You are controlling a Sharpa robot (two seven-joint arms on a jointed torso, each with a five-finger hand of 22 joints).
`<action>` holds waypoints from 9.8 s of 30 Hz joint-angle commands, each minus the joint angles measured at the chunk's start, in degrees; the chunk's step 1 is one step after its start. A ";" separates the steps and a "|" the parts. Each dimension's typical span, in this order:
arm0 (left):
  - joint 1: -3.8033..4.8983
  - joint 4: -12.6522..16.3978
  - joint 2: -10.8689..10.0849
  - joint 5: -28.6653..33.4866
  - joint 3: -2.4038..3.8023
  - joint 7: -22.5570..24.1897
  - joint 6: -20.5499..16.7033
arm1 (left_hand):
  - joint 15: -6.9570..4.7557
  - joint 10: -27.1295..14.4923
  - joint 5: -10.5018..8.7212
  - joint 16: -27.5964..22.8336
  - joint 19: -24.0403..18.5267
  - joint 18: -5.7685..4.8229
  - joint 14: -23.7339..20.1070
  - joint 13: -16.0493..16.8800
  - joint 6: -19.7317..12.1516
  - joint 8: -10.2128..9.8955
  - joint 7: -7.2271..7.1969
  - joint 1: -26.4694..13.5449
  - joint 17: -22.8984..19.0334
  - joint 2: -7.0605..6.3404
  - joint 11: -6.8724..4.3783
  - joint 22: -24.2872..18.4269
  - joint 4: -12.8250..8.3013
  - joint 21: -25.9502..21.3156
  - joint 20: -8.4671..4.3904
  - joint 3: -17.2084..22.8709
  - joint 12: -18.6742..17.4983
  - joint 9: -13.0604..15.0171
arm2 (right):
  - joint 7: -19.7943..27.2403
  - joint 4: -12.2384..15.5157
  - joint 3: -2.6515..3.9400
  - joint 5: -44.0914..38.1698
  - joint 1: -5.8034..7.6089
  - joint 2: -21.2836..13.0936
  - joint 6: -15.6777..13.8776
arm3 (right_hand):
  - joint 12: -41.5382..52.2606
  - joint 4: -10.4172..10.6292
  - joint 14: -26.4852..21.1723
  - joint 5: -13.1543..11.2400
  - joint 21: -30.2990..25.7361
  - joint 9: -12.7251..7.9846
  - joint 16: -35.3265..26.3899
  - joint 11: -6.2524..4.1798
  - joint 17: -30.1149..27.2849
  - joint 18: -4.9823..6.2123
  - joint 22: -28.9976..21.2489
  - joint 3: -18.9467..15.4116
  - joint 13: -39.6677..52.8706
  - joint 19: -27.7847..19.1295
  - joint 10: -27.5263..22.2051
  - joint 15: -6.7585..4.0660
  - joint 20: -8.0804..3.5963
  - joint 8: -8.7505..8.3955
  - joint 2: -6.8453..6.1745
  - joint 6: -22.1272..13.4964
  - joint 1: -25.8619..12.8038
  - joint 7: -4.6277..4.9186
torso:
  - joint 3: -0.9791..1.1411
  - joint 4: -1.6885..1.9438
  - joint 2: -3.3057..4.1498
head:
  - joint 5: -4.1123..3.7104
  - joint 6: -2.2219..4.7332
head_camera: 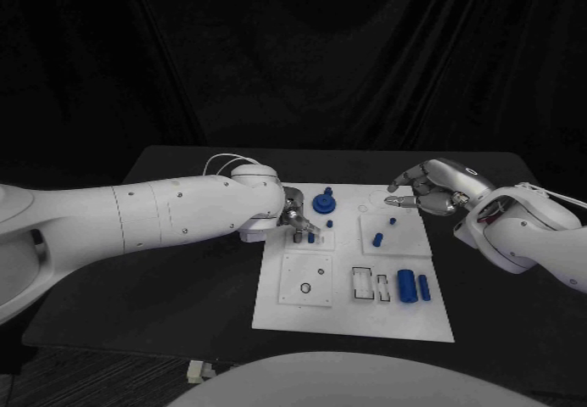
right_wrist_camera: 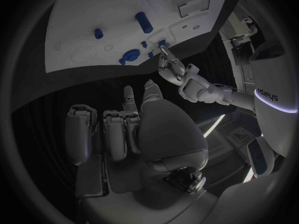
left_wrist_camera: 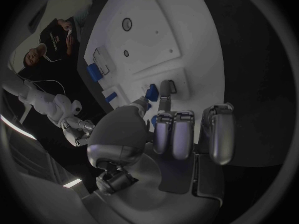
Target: Assemble the parts on the task board
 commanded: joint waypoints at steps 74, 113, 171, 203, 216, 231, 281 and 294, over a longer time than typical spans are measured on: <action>-0.24 -2.16 1.62 6.85 0.01 1.29 2.29 | -1.13 6.06 7.51 -0.25 0.26 0.95 5.11 14.98 -1.91 4.16 -1.12 13.14 12.22 -0.06 -1.39 8.19 -13.82 -1.15 -1.10 7.04 0.21 7.18 | -1.44 -0.11 0.04 -0.37 -0.23 0.10 1.68 | -0.27 0.16 6.10 0.40 -0.57 -0.08 0.17 -0.06 15.09 1.10 12.40 -0.41 12.16 1.55 6.38 -0.44 0.40 -0.26 0.38 0.39 0.82 0.09 | 0.01 0.00 0.00 | 0.40 -0.01; -0.25 -4.84 3.38 6.83 0.01 0.57 5.81 | -0.65 6.06 10.03 -0.57 0.20 1.02 5.02 14.98 -6.48 6.81 -0.41 3.44 11.99 -2.31 -0.79 8.59 -16.25 -1.97 -0.67 16.15 0.21 12.16 | -1.66 -0.26 0.04 -0.47 -0.23 0.05 2.12 | -0.27 -0.12 6.10 1.90 -0.93 -0.12 0.17 -0.01 15.09 1.18 12.29 -0.44 12.16 1.37 6.38 -0.38 0.47 -0.31 0.49 0.57 1.88 0.10 | 0.02 0.00 0.01 | 0.81 -0.01; -0.28 -6.53 4.72 6.85 0.01 0.44 7.21 | -0.96 6.06 18.65 0.23 0.71 0.95 5.22 14.98 -8.88 13.02 -0.28 0.02 12.71 -5.11 -1.00 9.74 -24.38 -2.22 -1.05 31.54 0.21 25.42 | -1.66 0.06 0.04 -0.76 -0.24 -0.35 2.05 | -0.27 -0.14 6.10 3.49 -1.38 -0.17 0.17 0.04 15.09 1.29 12.15 -0.62 12.16 1.13 6.38 -0.35 0.50 -0.40 0.46 0.67 2.42 0.13 | -0.01 -0.01 0.01 | 0.99 -0.01; -0.17 -3.31 2.64 6.94 0.03 0.83 0.62 | -0.66 6.06 18.46 -0.47 0.79 0.91 5.07 14.98 -9.90 12.50 0.25 0.68 12.12 -4.11 -0.55 9.95 -24.27 -2.14 -0.86 31.88 0.21 25.98 | -1.63 -0.11 0.04 -0.82 -0.24 -0.31 1.96 | -0.27 -0.15 6.10 3.90 -2.60 -0.18 0.17 0.09 15.09 1.60 11.72 -0.75 12.16 0.41 6.38 -0.30 0.53 -0.40 0.35 0.77 2.62 0.16 | 0.00 0.01 0.00 | 0.94 -0.01; 0.34 -1.35 1.18 6.94 0.05 0.98 -1.49 | -0.62 6.06 18.40 -0.58 0.72 0.95 5.05 14.98 -9.97 12.46 0.28 0.75 12.03 -4.07 -0.51 9.89 -24.12 -2.32 -0.81 31.59 0.21 26.06 | -1.69 -0.22 0.04 -0.82 -0.24 -0.26 2.07 | -0.27 -0.14 6.10 3.99 -2.96 -0.20 0.17 0.10 15.09 1.69 11.60 -0.78 12.16 0.20 6.38 -0.28 0.55 -0.43 0.35 0.77 2.69 0.17 | 0.01 -0.01 -0.06 | 0.87 -0.01; 0.79 1.02 -0.41 6.94 0.05 1.28 -4.69 | -0.53 6.06 17.36 -0.74 0.69 0.97 5.02 14.98 -10.27 12.25 0.28 1.18 11.90 -3.88 -0.46 9.92 -23.55 -2.45 -0.68 30.55 0.21 26.30 | -1.70 -0.44 0.04 -0.82 -0.26 -0.13 2.09 | -0.27 -0.14 6.10 4.04 -3.14 -0.20 0.17 0.10 15.09 1.73 11.54 -0.80 12.16 0.09 6.38 -0.28 0.56 -0.44 0.36 0.78 2.76 0.17 | 0.02 0.03 0.01 | 0.88 -0.01; -0.04 4.32 -2.04 3.56 0.01 1.28 -11.78 | -0.32 6.02 16.82 -1.45 0.48 1.07 4.85 14.91 -10.96 11.24 0.50 3.24 11.31 -2.97 -0.23 9.90 -21.95 -3.03 -0.46 27.92 0.10 26.27 | -1.52 0.29 0.04 -1.07 -0.43 -0.66 0.51 | -0.27 -0.28 6.10 4.37 -3.62 -0.25 0.17 0.05 15.09 1.84 11.38 -0.77 12.16 -0.17 6.38 -0.31 0.57 -0.51 0.46 0.82 3.33 0.13 | 0.00 0.00 0.00 | 0.69 -0.01; -0.38 5.02 -2.98 3.52 0.00 1.16 -11.31 | -0.31 6.00 16.80 -1.50 0.43 1.09 4.84 14.87 -10.99 11.18 0.51 3.33 11.27 -2.91 -0.23 9.86 -21.91 -3.13 -0.45 27.86 0.02 26.24 | -1.59 0.38 0.04 -1.07 -0.43 -0.74 0.53 | -0.27 -0.29 6.10 4.46 -3.70 -0.25 0.17 0.04 15.09 1.85 11.36 -0.76 12.16 -0.21 6.38 -0.31 0.57 -0.51 0.50 0.84 3.41 0.13 | -0.01 -0.02 0.00 | 0.86 -0.01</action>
